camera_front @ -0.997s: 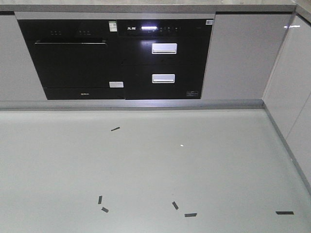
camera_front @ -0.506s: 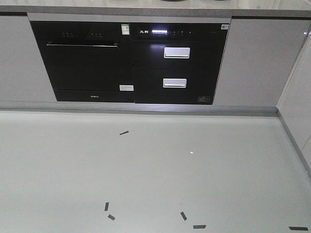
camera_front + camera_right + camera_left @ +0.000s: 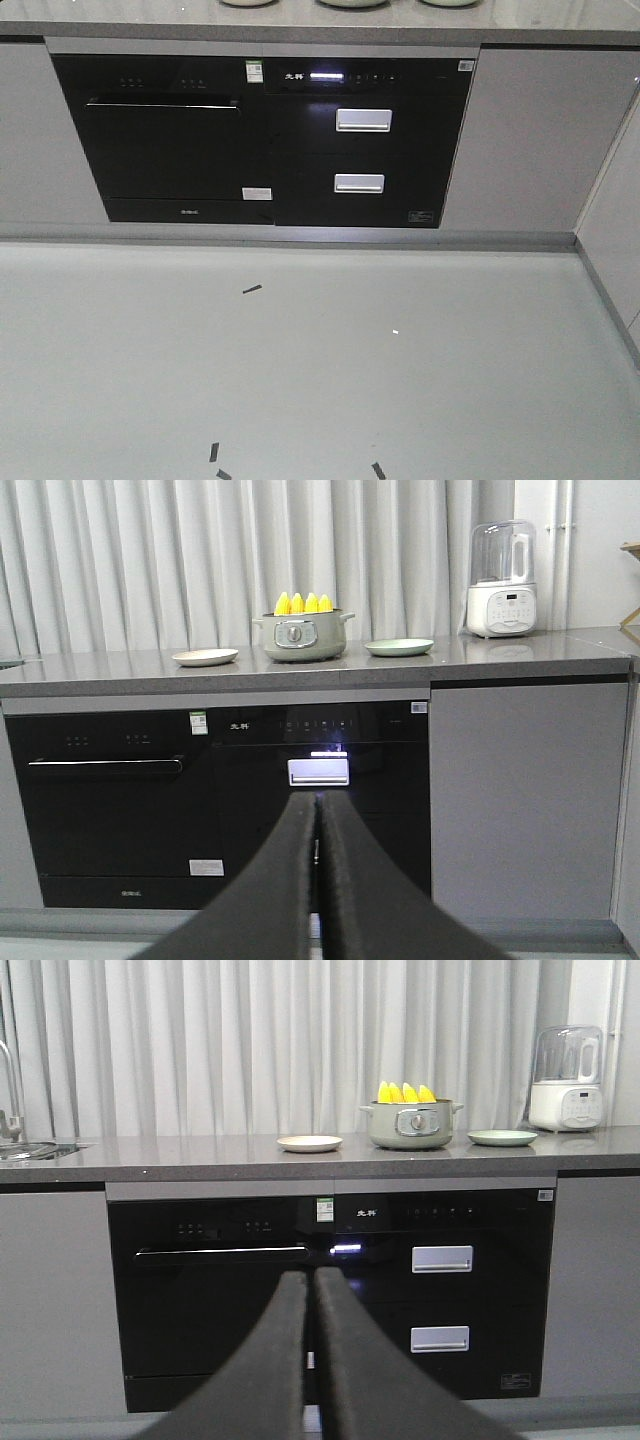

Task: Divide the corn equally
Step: 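Drive the base forward to the counter with the pot and plates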

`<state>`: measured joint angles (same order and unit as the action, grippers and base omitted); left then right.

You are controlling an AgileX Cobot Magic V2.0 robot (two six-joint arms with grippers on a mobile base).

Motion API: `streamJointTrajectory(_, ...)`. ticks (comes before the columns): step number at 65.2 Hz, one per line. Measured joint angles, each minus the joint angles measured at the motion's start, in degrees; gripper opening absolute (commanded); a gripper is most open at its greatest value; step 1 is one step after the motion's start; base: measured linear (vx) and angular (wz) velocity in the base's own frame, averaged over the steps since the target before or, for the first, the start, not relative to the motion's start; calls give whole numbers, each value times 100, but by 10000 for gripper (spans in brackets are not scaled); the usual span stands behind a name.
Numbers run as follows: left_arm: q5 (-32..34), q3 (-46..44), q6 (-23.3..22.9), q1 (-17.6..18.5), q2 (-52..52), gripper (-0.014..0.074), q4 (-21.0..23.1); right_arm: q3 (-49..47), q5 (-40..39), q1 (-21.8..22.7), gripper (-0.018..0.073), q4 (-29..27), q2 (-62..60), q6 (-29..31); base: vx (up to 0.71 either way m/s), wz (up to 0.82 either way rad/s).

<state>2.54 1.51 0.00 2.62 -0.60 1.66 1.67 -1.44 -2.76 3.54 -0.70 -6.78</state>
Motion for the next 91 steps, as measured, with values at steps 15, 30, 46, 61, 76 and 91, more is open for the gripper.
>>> streamJointTrajectory(15, 0, 0, 0, 0, 0, -6, 0, 0, 0, 0, -11, 0, 0, 0, 13, -6)
streamJointTrajectory(30, 0, 0, 0, 0, 0, -6, 0, 0, 0, 0, -11, 0, 0, 0, 13, -6)
streamJointTrajectory(46, 0, 0, 0, 0, 0, -6, 0, 0, 0, 0, -11, 0, 0, 0, 13, -6)
streamJointTrajectory(61, 0, 0, 0, 0, 0, -6, 0, 0, 0, 0, -11, 0, 0, 0, 13, -6)
streamJointTrajectory(76, 0, 0, 0, 0, 0, -6, 0, 0, 0, 0, -11, 0, 0, 0, 13, -6)
streamJointTrajectory(91, 0, 0, 0, 0, 0, -6, 0, 0, 0, 0, -11, 0, 0, 0, 13, -3)
